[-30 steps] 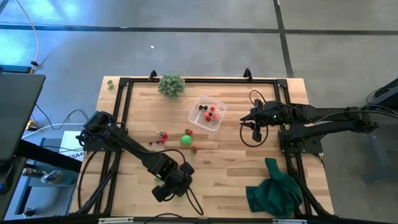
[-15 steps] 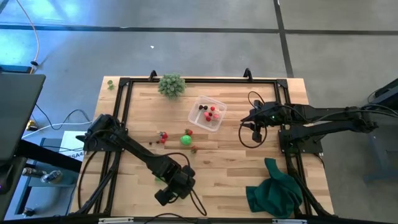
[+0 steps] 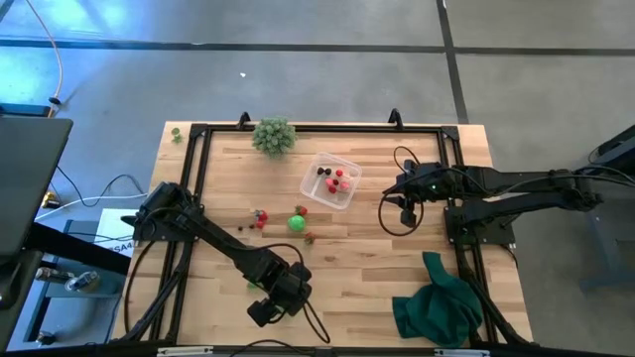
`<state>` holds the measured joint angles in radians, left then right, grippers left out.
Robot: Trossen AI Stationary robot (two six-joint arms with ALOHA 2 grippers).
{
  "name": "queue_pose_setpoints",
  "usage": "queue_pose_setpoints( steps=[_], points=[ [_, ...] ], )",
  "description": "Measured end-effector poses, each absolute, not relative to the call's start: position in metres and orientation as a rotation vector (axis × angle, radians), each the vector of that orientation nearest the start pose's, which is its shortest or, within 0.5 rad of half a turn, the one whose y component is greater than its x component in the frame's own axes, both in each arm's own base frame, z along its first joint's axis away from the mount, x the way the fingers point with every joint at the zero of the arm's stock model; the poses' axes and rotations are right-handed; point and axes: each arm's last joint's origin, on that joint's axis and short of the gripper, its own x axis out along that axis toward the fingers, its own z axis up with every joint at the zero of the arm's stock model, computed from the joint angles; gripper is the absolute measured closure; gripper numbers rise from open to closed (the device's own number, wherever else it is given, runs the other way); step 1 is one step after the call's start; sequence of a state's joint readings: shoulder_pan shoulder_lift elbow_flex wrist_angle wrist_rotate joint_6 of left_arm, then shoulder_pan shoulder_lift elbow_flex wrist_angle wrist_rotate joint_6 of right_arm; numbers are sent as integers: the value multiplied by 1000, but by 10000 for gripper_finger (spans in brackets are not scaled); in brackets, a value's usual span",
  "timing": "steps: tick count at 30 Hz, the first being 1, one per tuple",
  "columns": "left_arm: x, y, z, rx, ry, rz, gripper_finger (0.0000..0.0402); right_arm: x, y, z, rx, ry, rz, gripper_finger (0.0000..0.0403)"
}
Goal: Pick and placing Produce into tupperware
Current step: Put the cabbage into the transparent container
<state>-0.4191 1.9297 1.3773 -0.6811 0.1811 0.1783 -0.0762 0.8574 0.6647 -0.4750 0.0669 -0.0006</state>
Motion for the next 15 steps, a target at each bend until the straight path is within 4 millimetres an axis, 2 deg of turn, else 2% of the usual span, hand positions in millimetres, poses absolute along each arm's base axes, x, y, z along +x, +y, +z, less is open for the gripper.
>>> queue_pose_setpoints(
  steps=[8,15],
  points=[
    [349,-161,182,306,1195,-618,68,174,-15,255,3,667,-138,327],
    [350,-160,182,334,1190,-599,56,174,-15,255,3,667,-137,327]
  ],
)
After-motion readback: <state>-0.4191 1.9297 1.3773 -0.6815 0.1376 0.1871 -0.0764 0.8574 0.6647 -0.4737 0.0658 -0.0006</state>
